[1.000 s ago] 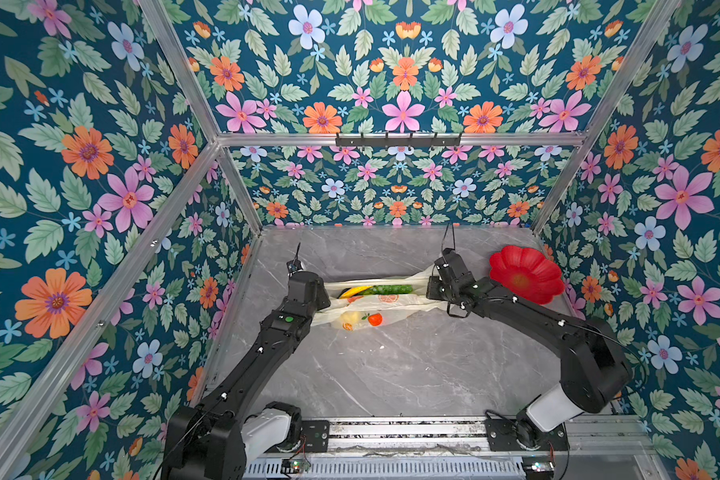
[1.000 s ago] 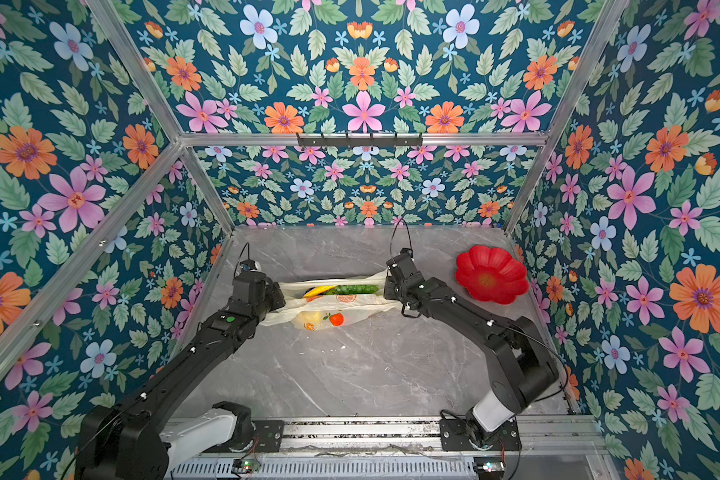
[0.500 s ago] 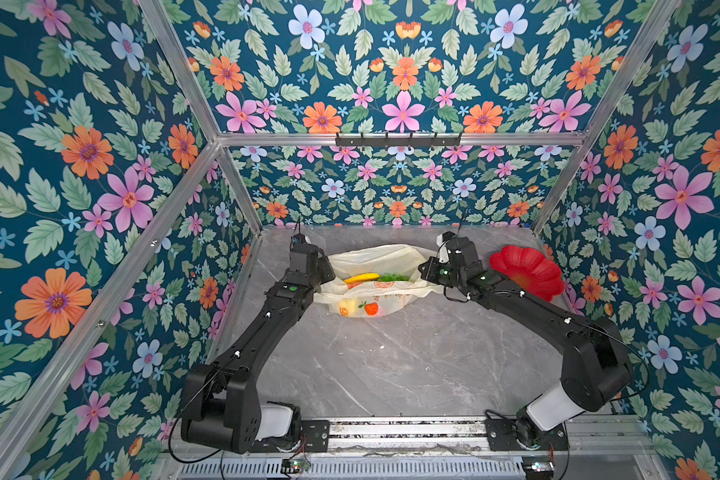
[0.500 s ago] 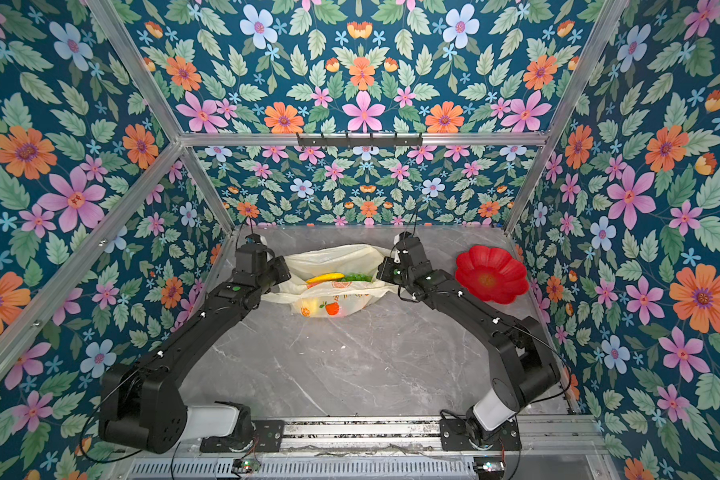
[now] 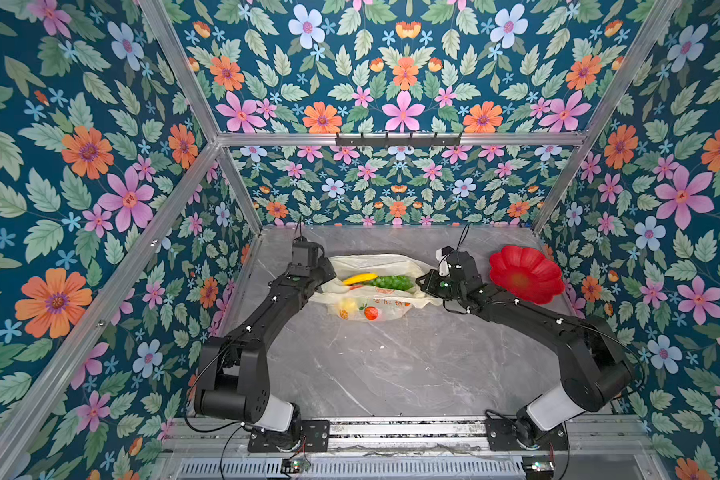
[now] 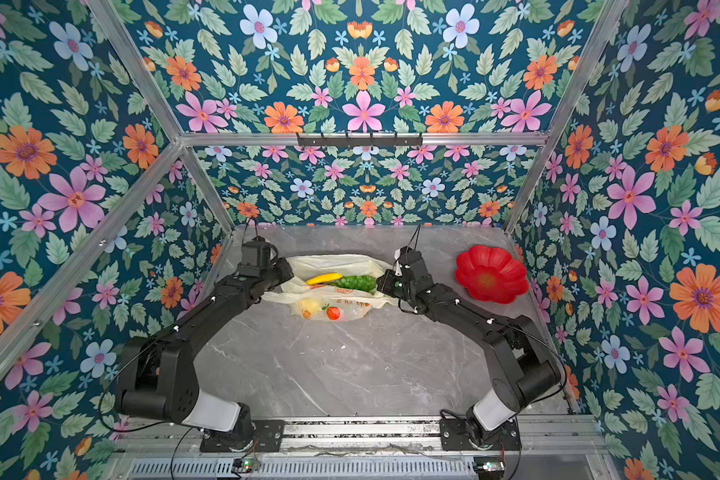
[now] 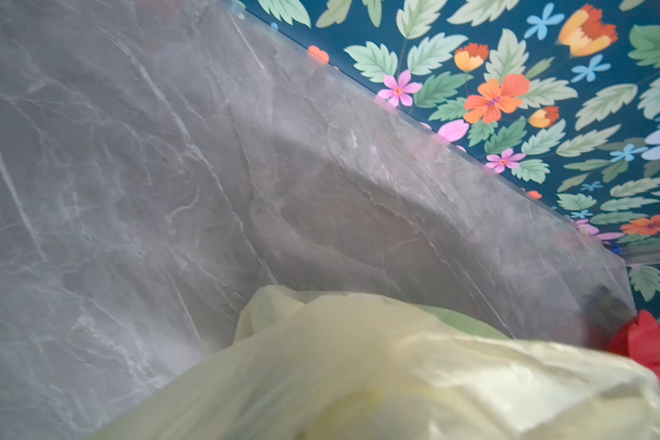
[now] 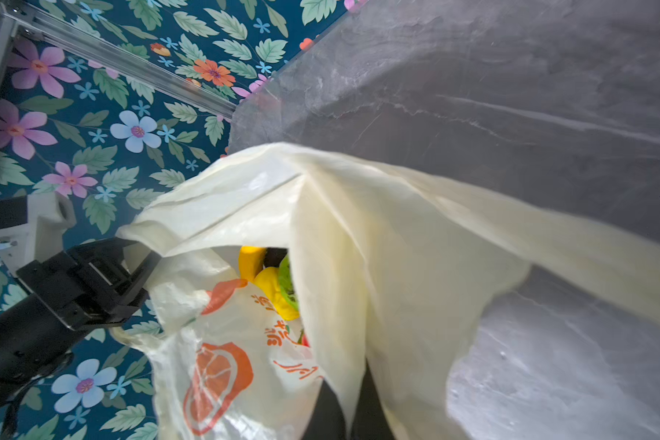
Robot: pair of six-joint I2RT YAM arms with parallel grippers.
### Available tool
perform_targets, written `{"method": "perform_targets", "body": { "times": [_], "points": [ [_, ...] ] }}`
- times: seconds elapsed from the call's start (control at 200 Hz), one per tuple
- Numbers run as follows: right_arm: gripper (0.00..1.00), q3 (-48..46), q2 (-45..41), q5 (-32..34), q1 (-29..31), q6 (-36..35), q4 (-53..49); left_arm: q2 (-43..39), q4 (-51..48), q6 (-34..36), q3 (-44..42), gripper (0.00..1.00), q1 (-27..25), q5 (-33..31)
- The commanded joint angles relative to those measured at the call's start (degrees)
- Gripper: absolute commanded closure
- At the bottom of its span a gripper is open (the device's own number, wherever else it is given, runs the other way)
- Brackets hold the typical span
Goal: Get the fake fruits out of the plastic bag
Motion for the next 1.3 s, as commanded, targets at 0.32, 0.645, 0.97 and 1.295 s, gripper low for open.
{"method": "perform_targets", "body": {
  "times": [0.32, 0.645, 0.97, 1.295],
  "points": [
    [1.0, -0.7, -1.1, 8.8, 5.3, -6.0, -1.1, -6.9, -13.0, -7.2, -1.6, 0.05, -10.0, -20.8],
    [1.0, -1.3, -1.6, 10.3, 6.4, -6.7, -1.5, -8.6, -11.4, -13.1, -5.5, 0.02, -12.1, -19.4],
    [1.0, -3.4, -1.7, 4.7, 2.4, -1.2, 3.4, -10.9, 3.1, -11.0, -21.4, 0.58, -9.4, -9.8],
    [1.0, -5.8, -1.3, -3.2, -2.8, 4.1, 11.4, -12.4, 10.6, -4.0, -29.8, 1.0, 3.2, -2.1]
  ]
}}
